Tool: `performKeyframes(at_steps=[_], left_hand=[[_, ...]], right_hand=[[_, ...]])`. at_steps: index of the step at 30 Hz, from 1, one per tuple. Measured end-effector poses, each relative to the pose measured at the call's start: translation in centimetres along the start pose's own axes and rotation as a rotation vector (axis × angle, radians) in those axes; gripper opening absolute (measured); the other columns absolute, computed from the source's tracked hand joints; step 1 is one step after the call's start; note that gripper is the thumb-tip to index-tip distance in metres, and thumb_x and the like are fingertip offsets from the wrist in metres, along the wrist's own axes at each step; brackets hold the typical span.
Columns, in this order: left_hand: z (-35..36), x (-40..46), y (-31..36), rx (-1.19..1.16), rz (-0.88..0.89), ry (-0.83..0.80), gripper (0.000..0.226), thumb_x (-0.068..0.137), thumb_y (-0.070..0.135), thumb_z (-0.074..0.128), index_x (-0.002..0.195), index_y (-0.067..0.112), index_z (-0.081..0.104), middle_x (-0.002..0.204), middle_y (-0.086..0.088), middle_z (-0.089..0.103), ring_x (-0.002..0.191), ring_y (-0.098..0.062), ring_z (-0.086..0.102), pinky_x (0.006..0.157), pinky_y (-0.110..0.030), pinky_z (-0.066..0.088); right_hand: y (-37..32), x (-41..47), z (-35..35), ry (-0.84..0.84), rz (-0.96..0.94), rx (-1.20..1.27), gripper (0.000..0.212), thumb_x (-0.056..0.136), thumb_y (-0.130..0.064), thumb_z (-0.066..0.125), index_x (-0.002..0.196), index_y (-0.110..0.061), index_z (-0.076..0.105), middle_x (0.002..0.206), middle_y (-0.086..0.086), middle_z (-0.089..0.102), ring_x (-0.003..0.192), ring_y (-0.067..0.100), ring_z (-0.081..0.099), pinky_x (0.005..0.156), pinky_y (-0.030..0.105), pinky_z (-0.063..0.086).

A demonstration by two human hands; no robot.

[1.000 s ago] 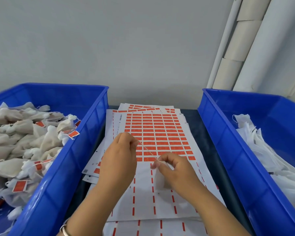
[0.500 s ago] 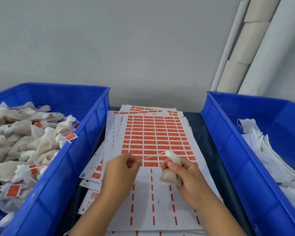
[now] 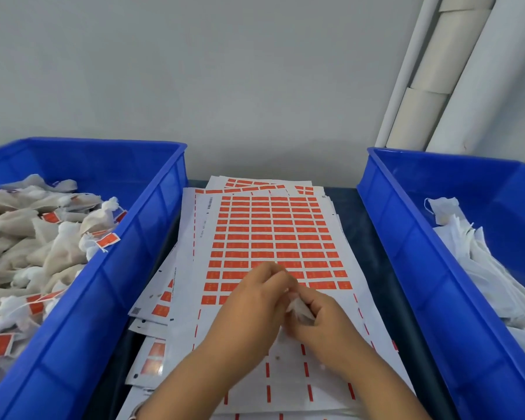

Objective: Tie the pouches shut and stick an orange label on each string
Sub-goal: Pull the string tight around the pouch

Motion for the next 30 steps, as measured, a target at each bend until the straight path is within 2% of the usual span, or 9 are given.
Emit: performKeyframes(at_steps=[3, 5, 9, 12, 15, 19, 21, 25, 30], left_hand=[[0.7, 0.3, -0.6, -0.188, -0.194, -0.033, 0.025, 0.094, 0.025, 0.05, 0.078, 0.044, 0.047, 0.085, 0.031, 0.049, 0.082, 0.007, 0.051, 0.063, 0.003, 0.037], [1.0, 0.3, -1.2, -0.291, -0.299, 0.002, 0.026, 0.092, 0.024, 0.055, 0.074, 0.042, 0.051, 0.08, 0.026, 0.055, 0.079, 0.005, 0.055, 0.059, -0.001, 0.039], [1.4, 0.0, -2.2, -0.502, -0.479, 0.083, 0.021, 0.088, 0.021, 0.061, 0.072, 0.034, 0.061, 0.069, 0.018, 0.063, 0.07, 0.003, 0.06, 0.054, -0.003, 0.042], [1.7, -0.2, -2.7, -0.685, -0.574, 0.061, 0.018, 0.088, 0.018, 0.061, 0.074, 0.028, 0.067, 0.07, 0.016, 0.067, 0.072, -0.002, 0.064, 0.06, -0.01, 0.048], [2.1, -0.4, -3.1, -0.987, -0.692, 0.027, 0.014, 0.088, 0.012, 0.06, 0.079, 0.013, 0.07, 0.08, -0.003, 0.072, 0.083, -0.021, 0.068, 0.072, -0.026, 0.054], [2.2, -0.6, -3.2, -1.27, -0.745, -0.1, 0.014, 0.088, 0.01, 0.058, 0.086, 0.002, 0.07, 0.094, -0.018, 0.07, 0.087, -0.029, 0.068, 0.074, -0.029, 0.056], [2.0, -0.7, -3.4, -1.221, -0.743, -0.104, 0.014, 0.088, 0.012, 0.059, 0.087, 0.004, 0.07, 0.091, -0.016, 0.071, 0.081, -0.025, 0.067, 0.071, -0.027, 0.055], [2.1, -0.9, -3.6, -0.833, -0.687, -0.125, 0.013, 0.09, 0.021, 0.06, 0.082, 0.019, 0.071, 0.077, 0.004, 0.071, 0.062, -0.006, 0.064, 0.059, -0.016, 0.049], [2.3, -1.0, -3.2, -0.734, -0.571, -0.2, 0.016, 0.089, 0.029, 0.058, 0.078, 0.027, 0.069, 0.06, 0.019, 0.062, 0.053, 0.005, 0.055, 0.05, -0.005, 0.04]], right_hand=[[0.0, 0.1, 0.0, -0.006, -0.008, -0.017, 0.022, 0.095, -0.024, 0.056, 0.105, -0.044, 0.057, 0.106, -0.022, 0.065, 0.099, -0.003, 0.06, 0.086, 0.011, 0.048], [0.1, 0.2, 0.1, 0.056, -0.037, -0.063, 0.017, 0.094, -0.022, 0.059, 0.099, -0.038, 0.06, 0.099, -0.014, 0.067, 0.092, 0.002, 0.062, 0.076, 0.007, 0.048], [0.3, 0.4, 0.2, 0.222, -0.081, -0.135, 0.019, 0.085, -0.019, 0.07, 0.091, -0.034, 0.061, 0.085, -0.014, 0.065, 0.079, 0.002, 0.061, 0.065, 0.01, 0.049], [0.4, 0.3, 0.1, 0.246, -0.12, -0.151, 0.024, 0.083, -0.017, 0.07, 0.083, -0.038, 0.058, 0.079, -0.015, 0.063, 0.079, 0.0, 0.058, 0.066, 0.012, 0.048], [0.1, 0.0, 0.3, 0.233, -0.183, -0.115, 0.028, 0.084, -0.013, 0.068, 0.083, -0.038, 0.057, 0.085, -0.023, 0.062, 0.081, -0.003, 0.057, 0.066, 0.009, 0.047], [-0.1, -0.5, 0.2, 0.263, -0.208, -0.058, 0.022, 0.084, -0.019, 0.07, 0.084, -0.036, 0.057, 0.087, -0.029, 0.06, 0.085, -0.005, 0.057, 0.067, 0.005, 0.045], [-0.2, -0.7, 0.2, 0.286, -0.217, -0.04, 0.021, 0.083, -0.018, 0.071, 0.083, -0.034, 0.057, 0.087, -0.029, 0.06, 0.087, -0.005, 0.057, 0.066, 0.005, 0.046], [-0.1, -0.9, -0.2, 0.375, -0.219, -0.032, 0.023, 0.081, -0.014, 0.073, 0.077, -0.031, 0.057, 0.084, -0.025, 0.061, 0.083, -0.003, 0.058, 0.062, 0.004, 0.046], [0.0, -0.7, -0.7, 0.437, -0.196, -0.023, 0.025, 0.08, -0.009, 0.073, 0.074, -0.028, 0.058, 0.076, -0.018, 0.061, 0.072, 0.002, 0.057, 0.059, 0.009, 0.047]])
Point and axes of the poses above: each hand's wrist, its own x-axis towards the middle knuckle, its own z-axis out of the palm, y = z × x, the point moved 4 cm from there along x, towards the middle knuckle
